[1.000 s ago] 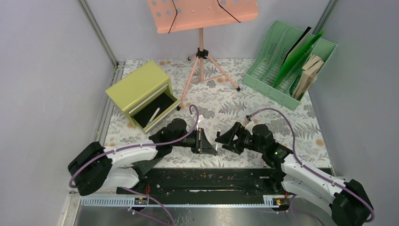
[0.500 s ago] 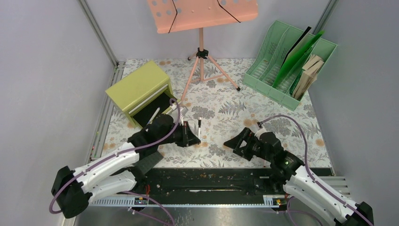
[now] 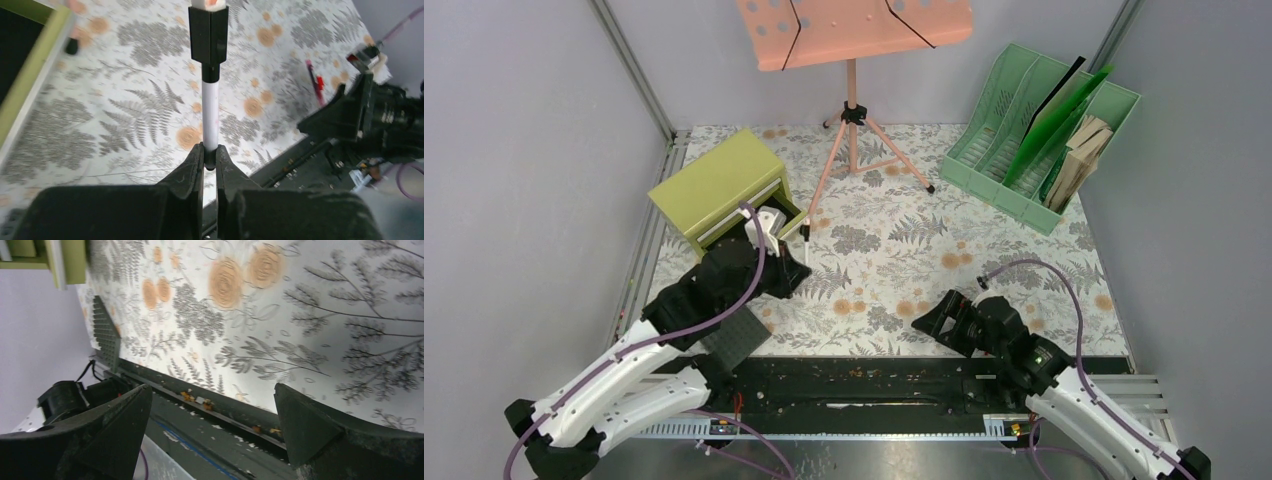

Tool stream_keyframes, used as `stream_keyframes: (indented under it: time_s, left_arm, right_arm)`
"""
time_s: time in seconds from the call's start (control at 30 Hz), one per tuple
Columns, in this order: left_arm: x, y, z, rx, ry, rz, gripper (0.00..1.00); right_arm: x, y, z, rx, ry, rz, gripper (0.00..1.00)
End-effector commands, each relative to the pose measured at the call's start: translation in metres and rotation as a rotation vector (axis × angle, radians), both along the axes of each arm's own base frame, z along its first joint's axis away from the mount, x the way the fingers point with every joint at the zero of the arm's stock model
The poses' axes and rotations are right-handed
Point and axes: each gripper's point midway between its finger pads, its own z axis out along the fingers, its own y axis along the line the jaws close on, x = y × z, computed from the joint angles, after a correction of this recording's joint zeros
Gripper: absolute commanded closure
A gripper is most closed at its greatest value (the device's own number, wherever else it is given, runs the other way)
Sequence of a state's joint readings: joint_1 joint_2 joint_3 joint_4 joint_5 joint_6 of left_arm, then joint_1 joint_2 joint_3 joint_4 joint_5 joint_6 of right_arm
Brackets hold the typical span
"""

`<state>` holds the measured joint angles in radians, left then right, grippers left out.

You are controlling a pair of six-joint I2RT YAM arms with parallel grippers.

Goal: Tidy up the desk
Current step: Place the stationery in the drawer.

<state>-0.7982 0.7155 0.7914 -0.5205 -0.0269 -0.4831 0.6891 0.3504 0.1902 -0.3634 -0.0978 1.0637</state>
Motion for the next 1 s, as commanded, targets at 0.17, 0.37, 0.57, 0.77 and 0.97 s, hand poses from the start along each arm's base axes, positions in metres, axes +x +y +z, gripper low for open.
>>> stream_keyframes:
  time_s: [0.17,0.37,0.57,0.77,0.97]
  left_arm:
    - [0.049,0.067,0.007,0.402,-0.174,0.247,1.00]
    - [0.063,0.085,-0.006,0.650,-0.175,0.239,1.00]
    - [0.079,0.096,-0.015,0.836,-0.183,0.252,1.00]
    - [0.095,0.103,-0.028,0.935,-0.183,0.264,1.00]
    - [0.115,0.118,-0.045,1.019,-0.120,0.299,1.00]
  right_arm:
    - [-0.001,-0.006,-0.020,-0.009,0.005,-0.033,0.00]
    - [0.000,-0.001,-0.020,0.007,-0.002,-0.011,0.01]
    - [0.000,-0.001,-0.021,0.005,0.004,-0.013,0.01]
    - [0.000,-0.001,-0.023,-0.001,0.014,-0.014,0.00]
    - [-0.001,-0.001,-0.024,-0.012,0.026,-0.011,0.01]
